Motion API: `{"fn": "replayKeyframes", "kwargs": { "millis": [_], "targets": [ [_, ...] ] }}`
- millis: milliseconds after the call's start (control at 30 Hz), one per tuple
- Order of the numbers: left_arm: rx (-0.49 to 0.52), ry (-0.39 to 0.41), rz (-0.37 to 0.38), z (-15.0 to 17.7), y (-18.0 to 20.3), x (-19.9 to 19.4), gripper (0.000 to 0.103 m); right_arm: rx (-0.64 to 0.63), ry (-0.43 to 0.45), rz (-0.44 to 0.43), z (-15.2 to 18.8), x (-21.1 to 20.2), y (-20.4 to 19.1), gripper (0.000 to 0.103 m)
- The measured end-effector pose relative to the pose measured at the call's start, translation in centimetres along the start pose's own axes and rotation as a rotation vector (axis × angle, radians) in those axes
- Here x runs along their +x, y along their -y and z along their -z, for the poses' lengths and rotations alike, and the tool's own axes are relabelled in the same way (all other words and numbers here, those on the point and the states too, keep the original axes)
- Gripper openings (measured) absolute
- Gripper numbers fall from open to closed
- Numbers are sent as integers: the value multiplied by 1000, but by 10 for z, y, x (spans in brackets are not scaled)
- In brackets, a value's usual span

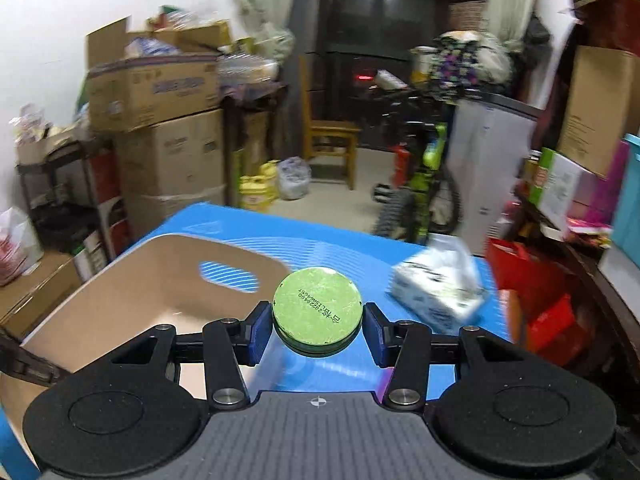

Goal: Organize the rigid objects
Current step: 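Carry the green tin into the bin and release it with the right gripper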

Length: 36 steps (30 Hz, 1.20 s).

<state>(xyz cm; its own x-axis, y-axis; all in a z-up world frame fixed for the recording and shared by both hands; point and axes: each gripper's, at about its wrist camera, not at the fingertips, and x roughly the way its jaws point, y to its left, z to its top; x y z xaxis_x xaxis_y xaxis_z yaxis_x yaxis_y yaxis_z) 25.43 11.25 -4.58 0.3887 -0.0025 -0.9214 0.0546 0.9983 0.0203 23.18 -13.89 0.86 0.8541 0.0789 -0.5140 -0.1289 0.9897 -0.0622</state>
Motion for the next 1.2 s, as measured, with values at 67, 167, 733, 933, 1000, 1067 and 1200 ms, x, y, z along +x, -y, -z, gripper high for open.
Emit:
{"fn": "replayKeyframes", "kwargs": {
  "millis": [67, 167, 733, 933, 1000, 1067, 1200],
  "targets": [
    [-1, 0, 0, 0, 0, 0, 6, -38, -7, -21, -4, 8, -19, 54],
    [1, 0, -2, 0, 0, -1, 6, -63, -39, -61, -10, 23, -43, 54],
    [1, -1, -4, 1, 1, 0, 6, -257, -308, -109, 12, 95, -121, 54],
    [-1, -3, -4, 2, 1, 0, 6, -307, -396, -101, 16, 105, -132, 54],
    [-2, -2, -5, 2, 2, 0, 6, -327, -434, -99, 17, 109, -136, 54],
    [-3, -2, -5, 2, 2, 1, 6, -343, -471, -98, 20, 113, -139, 54],
    [-1, 1, -4, 3, 3, 1, 6, -355, -530, -91, 24, 119, -142, 54]
  ]
}}
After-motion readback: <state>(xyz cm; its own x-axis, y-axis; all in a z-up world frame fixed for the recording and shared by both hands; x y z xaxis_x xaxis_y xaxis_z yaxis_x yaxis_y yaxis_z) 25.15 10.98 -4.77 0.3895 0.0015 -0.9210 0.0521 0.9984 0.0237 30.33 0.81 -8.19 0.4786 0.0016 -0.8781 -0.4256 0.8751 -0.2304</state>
